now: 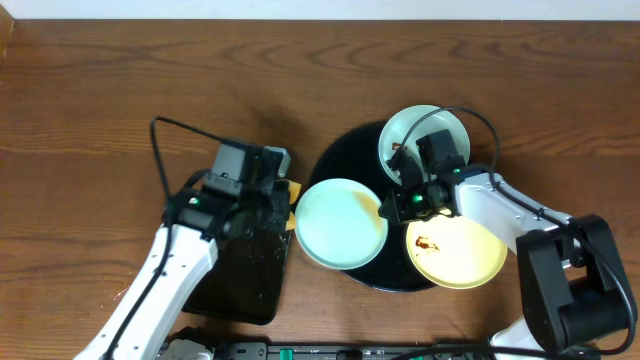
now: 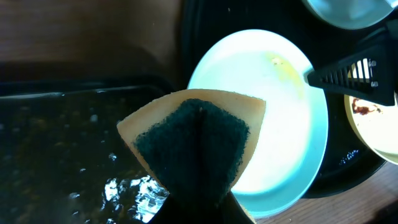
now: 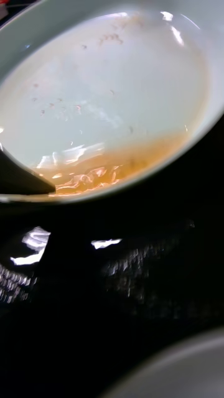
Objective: Clean dirty plates on tray and stack at the side
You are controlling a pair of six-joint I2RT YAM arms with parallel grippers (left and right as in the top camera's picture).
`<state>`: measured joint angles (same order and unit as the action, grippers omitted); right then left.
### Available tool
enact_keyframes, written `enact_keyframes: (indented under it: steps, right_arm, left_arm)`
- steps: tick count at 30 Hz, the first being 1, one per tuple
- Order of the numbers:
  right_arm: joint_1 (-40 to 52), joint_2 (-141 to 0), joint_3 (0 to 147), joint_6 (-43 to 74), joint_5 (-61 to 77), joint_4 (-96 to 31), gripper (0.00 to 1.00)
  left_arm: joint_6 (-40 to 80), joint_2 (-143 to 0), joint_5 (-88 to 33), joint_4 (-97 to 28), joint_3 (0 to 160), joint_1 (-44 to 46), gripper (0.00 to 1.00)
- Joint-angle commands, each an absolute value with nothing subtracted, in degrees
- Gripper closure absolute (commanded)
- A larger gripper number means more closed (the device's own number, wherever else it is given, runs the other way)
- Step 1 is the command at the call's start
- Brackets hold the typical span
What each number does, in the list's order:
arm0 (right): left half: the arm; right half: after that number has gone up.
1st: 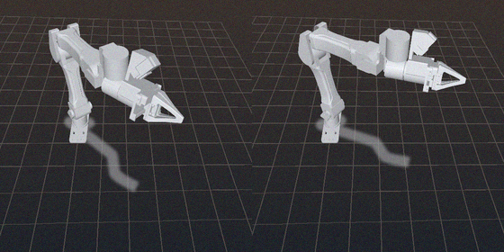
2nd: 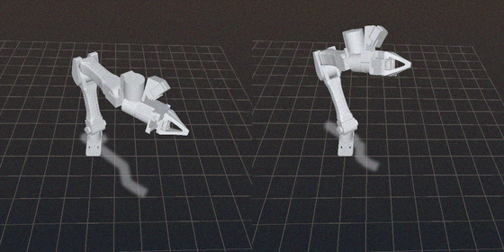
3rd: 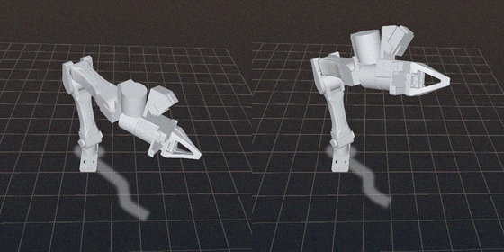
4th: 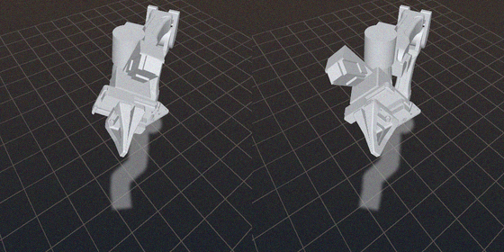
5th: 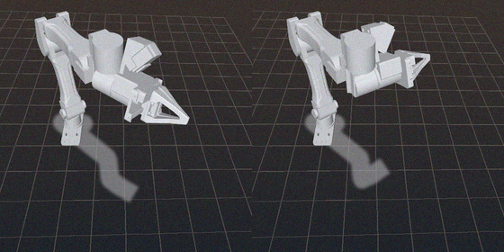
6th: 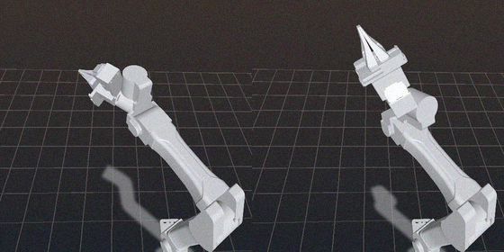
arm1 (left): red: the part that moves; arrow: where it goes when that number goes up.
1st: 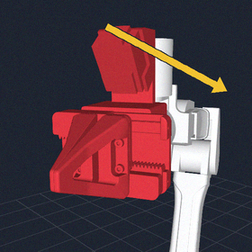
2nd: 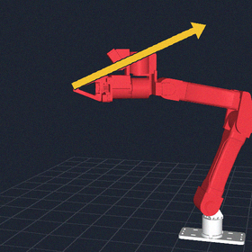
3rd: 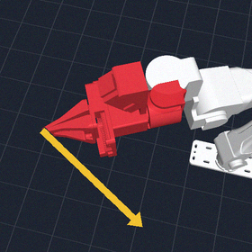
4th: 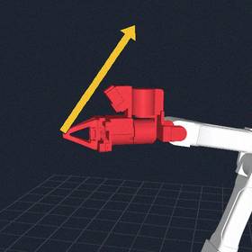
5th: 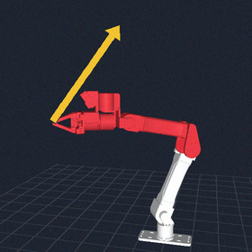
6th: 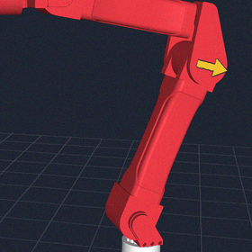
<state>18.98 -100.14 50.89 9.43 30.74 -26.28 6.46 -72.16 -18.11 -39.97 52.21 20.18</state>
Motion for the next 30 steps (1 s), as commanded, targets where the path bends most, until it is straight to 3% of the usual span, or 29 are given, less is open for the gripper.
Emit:
enact_keyframes:
  steps: [1, 21, 30]
  right_arm:
    - [20.9, -100.5, 51.4, 11.4, 30.3, -25.9, 0.99]
    - [18.5, -100.5, 51.4, 18.4, 19.3, -27.9, 0.99]
    - [18.3, -100.4, 51.4, 18.4, 19.3, -28.8, 0.99]
  left_arm:
    - [8.6, -74.9, -19.1, -38.7, 52.3, 22.3, 0.92]
    - [23.4, -90.4, -25.4, -16.3, 52.4, 40.8, 0.92]
    - [26.9, -95.9, -24.8, -10.7, 52.4, 43.2, 0.93]
